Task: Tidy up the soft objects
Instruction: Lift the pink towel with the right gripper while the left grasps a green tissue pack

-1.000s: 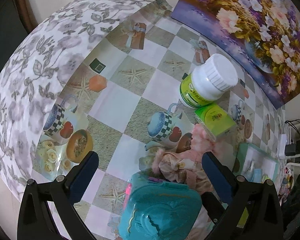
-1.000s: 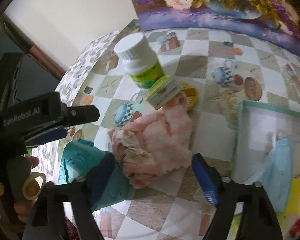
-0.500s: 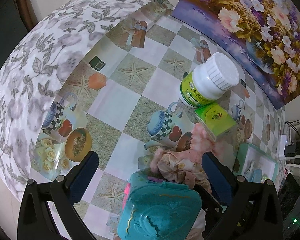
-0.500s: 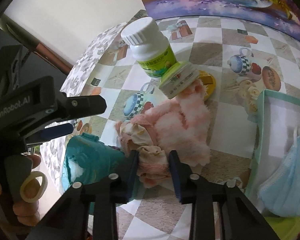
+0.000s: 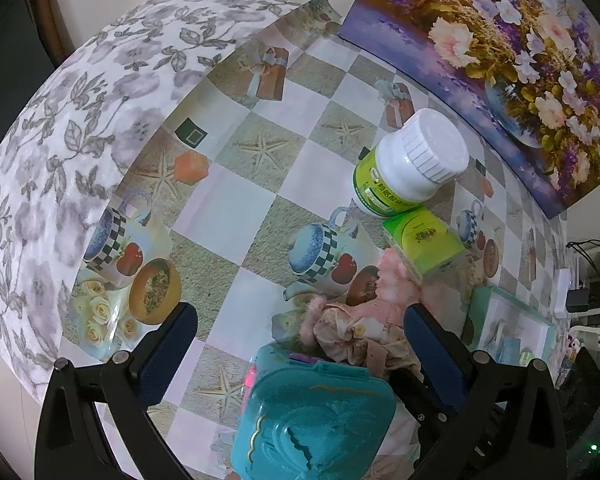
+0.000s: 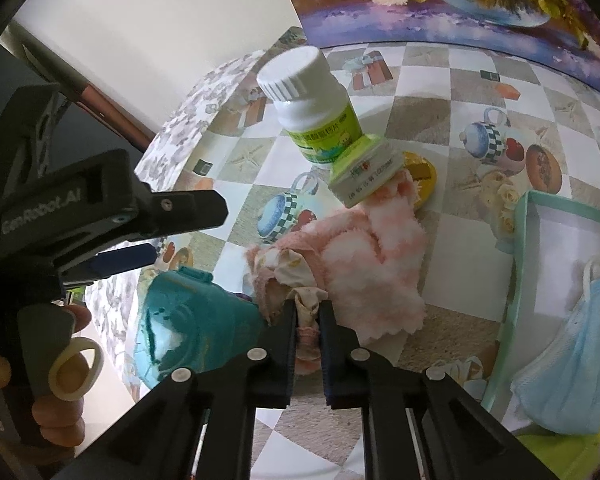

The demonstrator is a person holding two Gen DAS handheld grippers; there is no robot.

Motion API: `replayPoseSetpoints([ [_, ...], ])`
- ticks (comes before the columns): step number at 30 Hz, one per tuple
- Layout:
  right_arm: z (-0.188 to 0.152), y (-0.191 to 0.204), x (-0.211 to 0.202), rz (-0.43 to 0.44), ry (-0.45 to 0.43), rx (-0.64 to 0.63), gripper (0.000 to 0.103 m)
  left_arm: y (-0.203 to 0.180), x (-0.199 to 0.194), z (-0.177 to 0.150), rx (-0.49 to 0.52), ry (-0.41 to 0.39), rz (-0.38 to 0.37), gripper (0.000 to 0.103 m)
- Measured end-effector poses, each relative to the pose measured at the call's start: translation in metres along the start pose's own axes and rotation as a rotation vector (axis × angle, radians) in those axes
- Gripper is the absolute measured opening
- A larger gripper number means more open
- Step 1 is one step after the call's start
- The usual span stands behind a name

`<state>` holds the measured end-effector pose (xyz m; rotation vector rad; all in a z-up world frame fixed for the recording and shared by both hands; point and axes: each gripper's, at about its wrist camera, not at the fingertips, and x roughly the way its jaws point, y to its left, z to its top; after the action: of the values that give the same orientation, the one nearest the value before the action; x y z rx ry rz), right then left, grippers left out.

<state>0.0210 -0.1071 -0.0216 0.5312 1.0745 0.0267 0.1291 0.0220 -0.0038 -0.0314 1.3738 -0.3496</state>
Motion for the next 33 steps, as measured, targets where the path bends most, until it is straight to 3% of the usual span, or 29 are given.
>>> replayPoseSetpoints([
  [19,0.013,0.002,-0.049,0.01,-0.119,0.005,0.011,-0.008,-0.024,0.001,0.026,-0.068,-0.005,0.102],
  [26,0.018,-0.024,-0.079,-0.007,-0.181,0.088,0.011,-0.022,-0.018,-0.001,0.048,-0.057,-0.01,0.102],
  [33,0.021,-0.059,-0.136,-0.029,-0.309,0.184,0.011,-0.046,-0.012,-0.002,0.095,-0.058,-0.012,0.101],
])
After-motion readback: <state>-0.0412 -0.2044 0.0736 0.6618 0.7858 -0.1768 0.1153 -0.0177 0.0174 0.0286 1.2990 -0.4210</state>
